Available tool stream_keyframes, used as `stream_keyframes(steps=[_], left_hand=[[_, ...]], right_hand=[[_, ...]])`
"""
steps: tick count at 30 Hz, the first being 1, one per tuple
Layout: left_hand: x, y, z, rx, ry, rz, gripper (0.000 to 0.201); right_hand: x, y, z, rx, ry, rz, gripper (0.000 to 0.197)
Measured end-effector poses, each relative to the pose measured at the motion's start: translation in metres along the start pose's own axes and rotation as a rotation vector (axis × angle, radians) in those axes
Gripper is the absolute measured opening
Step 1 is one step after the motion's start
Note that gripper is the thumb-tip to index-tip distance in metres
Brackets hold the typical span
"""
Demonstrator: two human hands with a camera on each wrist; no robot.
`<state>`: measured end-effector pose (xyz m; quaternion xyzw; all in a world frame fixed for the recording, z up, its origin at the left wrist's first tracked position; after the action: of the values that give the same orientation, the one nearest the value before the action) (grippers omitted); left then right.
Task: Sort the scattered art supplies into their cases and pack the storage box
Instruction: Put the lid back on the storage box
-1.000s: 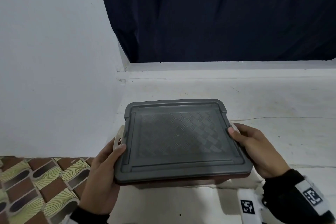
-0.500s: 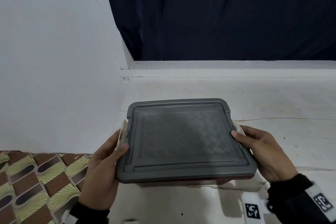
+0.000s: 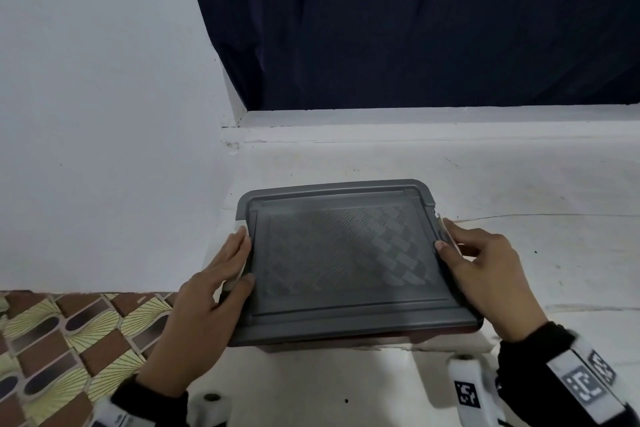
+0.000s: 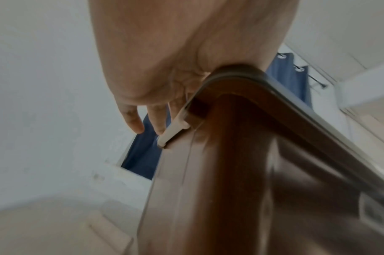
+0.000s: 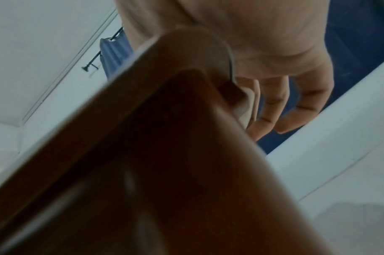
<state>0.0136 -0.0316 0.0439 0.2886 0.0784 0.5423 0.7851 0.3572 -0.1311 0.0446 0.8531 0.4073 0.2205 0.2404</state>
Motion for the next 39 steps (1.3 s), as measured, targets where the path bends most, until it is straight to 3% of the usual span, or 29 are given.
stream_keyframes(steps=[5,8,12,15,18,22,26,30,34,39], left_hand=[[-0.003,-0.007,0.011,0.194,-0.011,-0.029,0.067],[-0.002,-0.007,0.011,0.243,-0.024,-0.027,0.075],[-0.001,-0.006,0.012,0.258,-0.044,-0.02,0.079],[0.001,-0.004,0.011,0.24,-0.039,-0.019,0.083],[0.001,-0.004,0.011,0.231,-0.033,-0.024,0.084],[-0.001,-0.004,0.01,0.216,-0.027,-0.018,0.085],[-0.002,-0.006,0.013,0.238,-0.023,-0.036,0.087],[0.0,-0.018,0.02,0.45,-0.029,-0.111,0.085],[-0.002,-0.048,0.055,0.669,-0.206,-0.219,0.063],[0.001,-0.096,0.088,0.664,-0.285,-0.353,0.064]], right_hand=[[-0.003,-0.005,-0.011,-0.207,0.081,-0.008,0.037],[-0.002,-0.007,-0.011,-0.182,0.058,0.004,0.031],[-0.001,0.0,-0.003,0.152,-0.036,0.126,0.022],[0.001,-0.002,0.007,0.463,-0.2,0.122,0.022],[0.005,-0.001,0.009,0.606,-0.275,0.112,0.022],[0.011,0.0,0.009,0.504,-0.225,0.111,0.022],[0.012,0.001,0.001,0.204,-0.107,0.147,0.02],[0.012,0.001,-0.01,-0.049,-0.01,0.16,0.017],[0.012,0.003,-0.005,0.021,-0.016,0.15,0.017],[0.012,0.003,0.01,0.436,-0.202,0.101,0.022]])
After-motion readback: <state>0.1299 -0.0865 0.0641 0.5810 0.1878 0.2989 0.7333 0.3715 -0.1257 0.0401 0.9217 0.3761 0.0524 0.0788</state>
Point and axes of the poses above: each hand's wrist, its own x-axis towards the middle knuckle, its own y-axis out of the back of the hand, z = x × y, the point moved 5 cm from there along x, towards the middle knuckle, and after that the axes turned 1 degree about -z, right-handed, at the moved point
